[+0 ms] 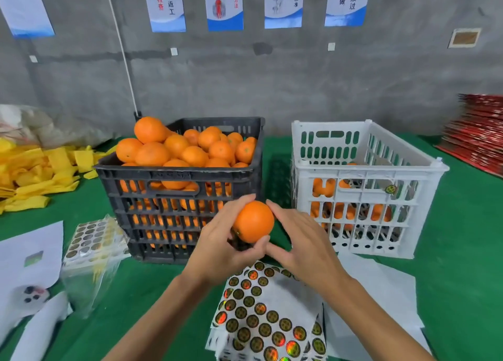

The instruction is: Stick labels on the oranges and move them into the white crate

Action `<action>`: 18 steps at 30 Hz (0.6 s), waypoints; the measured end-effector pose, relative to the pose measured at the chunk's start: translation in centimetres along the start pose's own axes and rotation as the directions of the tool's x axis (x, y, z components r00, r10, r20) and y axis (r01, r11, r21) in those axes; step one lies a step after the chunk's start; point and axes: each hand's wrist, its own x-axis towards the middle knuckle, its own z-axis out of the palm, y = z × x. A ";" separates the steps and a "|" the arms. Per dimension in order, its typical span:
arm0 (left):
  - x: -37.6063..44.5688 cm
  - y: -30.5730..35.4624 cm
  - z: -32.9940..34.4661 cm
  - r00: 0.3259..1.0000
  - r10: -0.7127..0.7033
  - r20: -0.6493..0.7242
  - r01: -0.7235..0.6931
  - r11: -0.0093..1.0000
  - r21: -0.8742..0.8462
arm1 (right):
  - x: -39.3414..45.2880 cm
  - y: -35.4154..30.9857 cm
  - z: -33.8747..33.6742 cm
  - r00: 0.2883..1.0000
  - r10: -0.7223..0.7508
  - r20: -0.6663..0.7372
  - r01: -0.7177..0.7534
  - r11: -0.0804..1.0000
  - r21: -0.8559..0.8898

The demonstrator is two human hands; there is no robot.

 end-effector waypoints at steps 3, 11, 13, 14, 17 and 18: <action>-3.6 -1.9 1.7 0.955 -0.231 0.185 0.260 0.953 -0.156 | -3.7 0.8 1.3 0.968 0.084 0.237 -0.076 0.996 -0.043; -7.7 -3.4 5.3 0.809 -0.552 0.200 0.587 0.754 -0.296 | -7.8 1.5 3.4 0.783 0.373 0.498 -0.493 0.860 0.130; -7.5 -3.6 5.4 0.802 -0.578 0.152 0.596 0.751 -0.286 | -7.8 1.3 3.0 0.775 0.350 0.525 -0.477 0.870 0.124; -7.5 -3.6 5.5 0.803 -0.580 0.138 0.594 0.756 -0.275 | -7.9 1.0 2.8 0.761 0.313 0.568 -0.441 0.892 0.100; -7.7 -3.8 5.8 0.797 -0.591 0.126 0.602 0.760 -0.243 | -8.8 0.3 2.4 0.708 0.168 0.686 -0.277 0.959 0.051; -7.8 -3.9 5.9 0.794 -0.595 0.124 0.606 0.759 -0.237 | -9.0 0.2 2.5 0.698 0.137 0.703 -0.239 0.970 0.049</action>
